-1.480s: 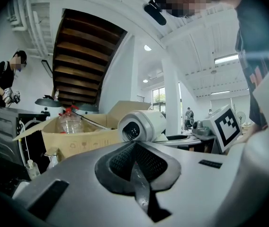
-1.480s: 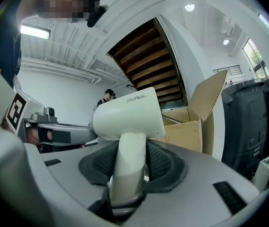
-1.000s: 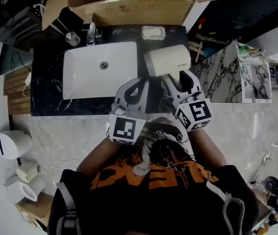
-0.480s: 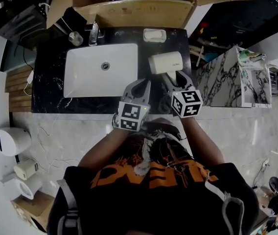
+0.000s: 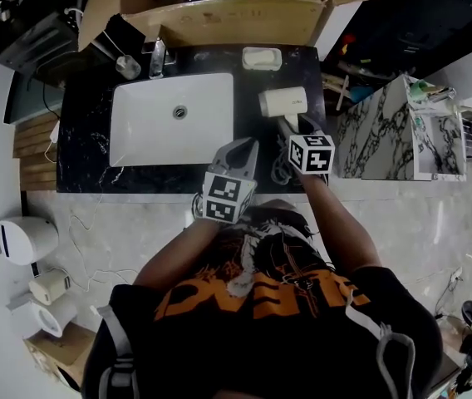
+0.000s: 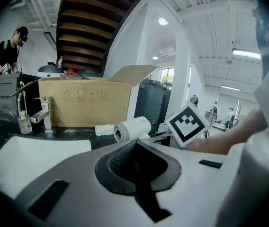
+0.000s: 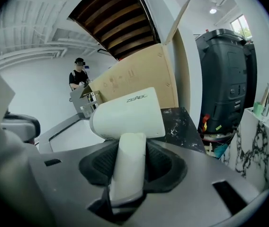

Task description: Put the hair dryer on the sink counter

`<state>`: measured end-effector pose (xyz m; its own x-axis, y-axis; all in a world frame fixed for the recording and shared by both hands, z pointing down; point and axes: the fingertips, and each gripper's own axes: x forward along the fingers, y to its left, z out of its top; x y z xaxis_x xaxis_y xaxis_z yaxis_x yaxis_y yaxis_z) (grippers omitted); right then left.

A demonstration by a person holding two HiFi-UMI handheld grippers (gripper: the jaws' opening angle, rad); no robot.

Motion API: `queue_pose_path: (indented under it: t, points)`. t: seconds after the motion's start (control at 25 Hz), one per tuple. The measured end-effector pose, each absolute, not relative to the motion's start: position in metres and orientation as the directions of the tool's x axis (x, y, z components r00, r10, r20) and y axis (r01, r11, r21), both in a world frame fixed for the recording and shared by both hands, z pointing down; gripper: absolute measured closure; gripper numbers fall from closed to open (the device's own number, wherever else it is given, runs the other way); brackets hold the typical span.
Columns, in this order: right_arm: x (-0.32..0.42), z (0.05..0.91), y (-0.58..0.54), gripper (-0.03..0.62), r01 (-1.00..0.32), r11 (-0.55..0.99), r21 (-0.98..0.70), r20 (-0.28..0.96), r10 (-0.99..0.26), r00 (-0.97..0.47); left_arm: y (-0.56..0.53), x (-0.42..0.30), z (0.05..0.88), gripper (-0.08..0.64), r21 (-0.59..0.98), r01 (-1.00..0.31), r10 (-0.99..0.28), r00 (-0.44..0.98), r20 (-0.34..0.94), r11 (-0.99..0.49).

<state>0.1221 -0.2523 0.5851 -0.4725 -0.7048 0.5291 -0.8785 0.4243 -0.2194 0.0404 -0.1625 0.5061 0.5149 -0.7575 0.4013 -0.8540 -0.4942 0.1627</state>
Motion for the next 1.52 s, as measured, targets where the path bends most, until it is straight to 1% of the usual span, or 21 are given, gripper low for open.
queue_pose_path:
  t: [0.32,0.6,0.68,0.76,0.8,0.92,1.08,1.24,1.52]
  points:
    - [0.125,0.617,-0.261,0.420,-0.896,0.378,-0.235,0.606,-0.663,-0.439,-0.166,0.038,0.516,0.538,0.162,-0.856,-0.744,0.508,0.434,-0.491]
    - [0.122,0.626,-0.264,0.420,-0.895,0.384,-0.227,0.634,-0.639,-0.435,-0.176,0.039,0.545,0.538,0.250,-0.849,-0.684,0.525,0.507,-0.466]
    - [0.122,0.627,-0.266,0.419,-0.898,0.380,-0.222,0.643,-0.635,-0.428,-0.181,0.037,0.560,0.538,0.325,-0.850,-0.662,0.527,0.533,-0.415]
    - [0.122,0.632,-0.267,0.419,-0.900,0.376,-0.220,0.659,-0.623,-0.421,-0.184,0.033,0.578,0.538,0.409,-0.849,-0.636,0.523,0.567,-0.333]
    - [0.122,0.634,-0.267,0.419,-0.901,0.375,-0.220,0.666,-0.617,-0.419,-0.185,0.032,0.586,0.538,0.422,-0.853,-0.624,0.514,0.588,-0.306]
    - [0.123,0.636,-0.268,0.419,-0.901,0.371,-0.223,0.668,-0.615,-0.419,-0.183,0.033,0.602,0.538,0.387,-0.868,-0.599,0.494,0.630,-0.310]
    - [0.124,0.636,-0.271,0.419,-0.905,0.362,-0.225,0.665,-0.621,-0.414,-0.183,0.047,0.608,0.538,0.372,-0.860,-0.577,0.509,0.639,-0.348]
    - [0.125,0.642,-0.272,0.416,-0.907,0.340,-0.250,0.690,-0.595,-0.413,-0.180,0.053,0.613,0.538,0.368,-0.857,-0.559,0.514,0.650,-0.361]
    - [0.129,0.645,-0.274,0.414,-0.933,0.307,-0.187,0.708,-0.616,-0.345,-0.175,0.054,0.623,0.538,0.361,-0.862,-0.541,0.504,0.673,-0.355]
